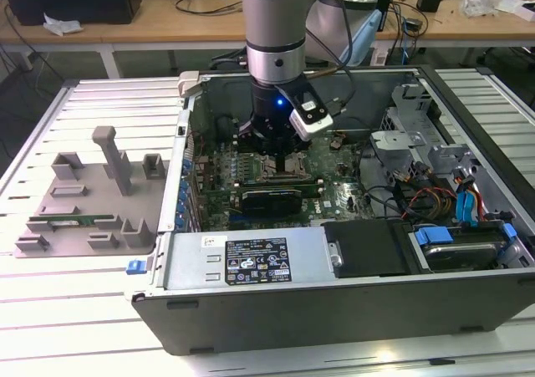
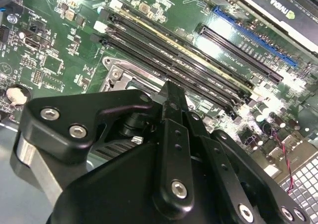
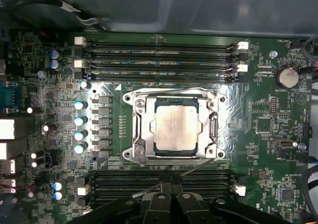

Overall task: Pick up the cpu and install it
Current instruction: 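Install the second cpu locking lever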

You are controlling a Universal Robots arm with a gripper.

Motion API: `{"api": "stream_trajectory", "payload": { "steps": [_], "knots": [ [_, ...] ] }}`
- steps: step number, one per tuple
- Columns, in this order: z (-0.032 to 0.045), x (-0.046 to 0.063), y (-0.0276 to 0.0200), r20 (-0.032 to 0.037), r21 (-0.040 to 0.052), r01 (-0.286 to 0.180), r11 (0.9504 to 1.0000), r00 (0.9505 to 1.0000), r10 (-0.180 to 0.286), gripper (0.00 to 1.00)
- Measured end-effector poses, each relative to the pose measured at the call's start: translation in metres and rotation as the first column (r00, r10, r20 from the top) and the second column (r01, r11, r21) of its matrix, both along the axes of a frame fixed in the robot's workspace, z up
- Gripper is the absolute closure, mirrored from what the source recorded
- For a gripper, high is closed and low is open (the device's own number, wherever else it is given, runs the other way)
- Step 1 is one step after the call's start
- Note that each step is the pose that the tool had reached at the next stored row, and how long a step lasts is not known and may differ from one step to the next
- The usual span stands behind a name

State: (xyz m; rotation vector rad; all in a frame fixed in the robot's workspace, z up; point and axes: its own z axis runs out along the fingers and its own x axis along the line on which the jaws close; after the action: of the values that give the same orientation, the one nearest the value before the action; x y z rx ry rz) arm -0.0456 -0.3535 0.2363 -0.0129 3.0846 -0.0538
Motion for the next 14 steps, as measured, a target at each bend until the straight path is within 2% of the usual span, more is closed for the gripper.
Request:
{"api": "stream_trajectory", "payload": {
  "steps": [6,14],
  "knots": [
    [0.0000,0.0000,0.0000,-0.0056,0.0000,0.000,1.0000,1.0000,0.000,0.89],
    [-0.0003,-0.0056,0.0000,-0.0056,0.0034,0.000,1.0000,1.0000,0.000,0.89]
  ]
}}
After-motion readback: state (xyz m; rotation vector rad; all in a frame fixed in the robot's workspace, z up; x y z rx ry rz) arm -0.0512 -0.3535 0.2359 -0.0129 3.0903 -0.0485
